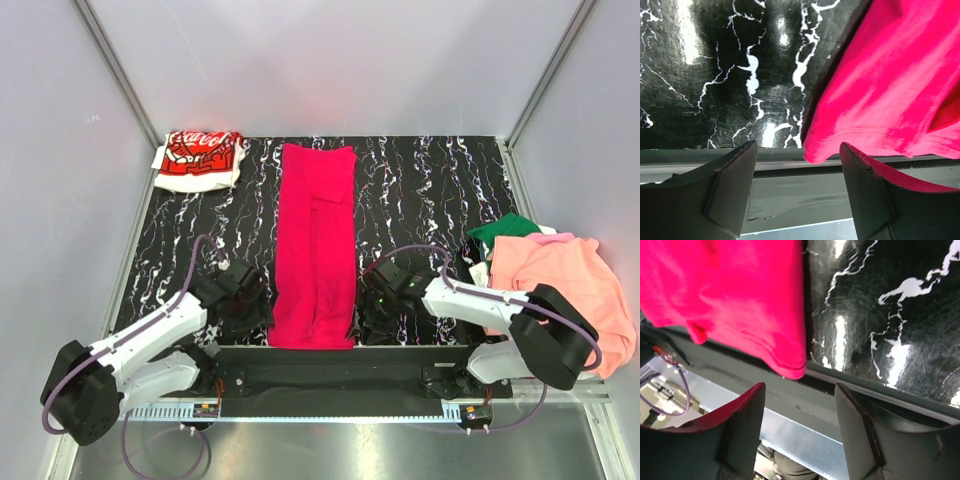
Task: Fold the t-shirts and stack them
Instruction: Fold the tshirt
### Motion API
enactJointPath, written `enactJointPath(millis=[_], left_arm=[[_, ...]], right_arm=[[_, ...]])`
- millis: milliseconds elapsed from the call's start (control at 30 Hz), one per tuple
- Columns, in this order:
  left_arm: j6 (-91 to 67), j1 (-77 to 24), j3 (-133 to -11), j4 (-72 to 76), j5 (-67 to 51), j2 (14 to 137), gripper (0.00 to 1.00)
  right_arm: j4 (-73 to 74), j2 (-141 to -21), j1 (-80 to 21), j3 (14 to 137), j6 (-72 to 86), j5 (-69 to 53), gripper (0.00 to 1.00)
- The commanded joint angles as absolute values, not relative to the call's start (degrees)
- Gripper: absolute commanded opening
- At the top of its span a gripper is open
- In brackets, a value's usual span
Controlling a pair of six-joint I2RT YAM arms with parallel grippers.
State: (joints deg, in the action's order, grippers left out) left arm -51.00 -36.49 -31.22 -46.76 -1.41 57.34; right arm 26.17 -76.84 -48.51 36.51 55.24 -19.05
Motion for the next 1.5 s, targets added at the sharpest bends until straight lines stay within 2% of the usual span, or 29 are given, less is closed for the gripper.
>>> enactJointPath(millis=[0, 100, 300, 333, 433, 500, 633, 900, 1033, 1067, 1133, 1167, 1267, 1467], left_arm=[[-52.7, -36.6, -30.9, -44.8, -2.1, 55.5, 0.72], [-53.2, -36.6, -30.2, -44.1, -2.5, 55.1, 0.72], [-54.9, -36.6, -27.3, -41.1, -4.0, 54.8, 0.72], [-55.3, -36.6, -27.1, -41.0, -4.2, 54.7, 0.72], [-55.5, -36.6, -26.0, -40.7, -4.6, 54.0, 0.72], [-55.6, -36.6, -25.5, -40.3, -4.7, 53.7, 0.71], [-55.9, -36.7, -24.4, -38.6, -5.4, 52.7, 0.70], [-58.0, -36.7, -20.8, -33.8, -8.1, 51.1, 0.60], [-59.1, -36.8, -19.5, -30.4, -9.4, 51.1, 0.49], [-59.1, -37.1, -19.3, -29.9, -9.8, 51.3, 0.41], [-59.2, -37.6, -19.3, -28.5, -10.0, 51.9, 0.31], [-59.3, -38.1, -19.4, -28.2, -10.1, 52.0, 0.18], [-59.6, -39.0, -20.1, -28.9, -10.1, 51.6, 0.00], [-60.7, -39.8, -26.2, -39.9, -7.6, 47.4, 0.00]], right_arm=[[23.9, -78.6, -49.7, 38.6, 58.4, -16.2, 0.64], [26.5, -82.9, -51.2, 41.7, 58.0, -14.2, 0.63], [31.3, -87.8, -54.8, 47.0, 57.8, -9.4, 0.36], [31.6, -88.0, -55.1, 47.5, 57.8, -9.3, 0.25], [31.8, -88.2, -55.3, 47.5, 57.8, -9.0, 0.13], [31.8, -88.0, -55.3, 47.5, 57.9, -9.0, 0.02], [32.1, -87.4, -55.4, 47.5, 57.3, -9.2, 0.00], [32.9, -86.2, -55.4, 47.8, 56.5, -9.8, 0.00], [33.2, -85.5, -55.5, 47.9, 56.2, -10.0, 0.00], [33.0, -85.4, -55.5, 47.8, 56.3, -10.1, 0.00], [33.1, -84.8, -55.4, 47.7, 56.5, -10.0, 0.00], [33.1, -84.7, -55.5, 47.6, 56.4, -10.1, 0.00], [33.9, -83.8, -55.4, 47.6, 56.8, -10.0, 0.00], [37.3, -79.9, -55.5, 47.8, 57.1, -10.5, 0.00]])
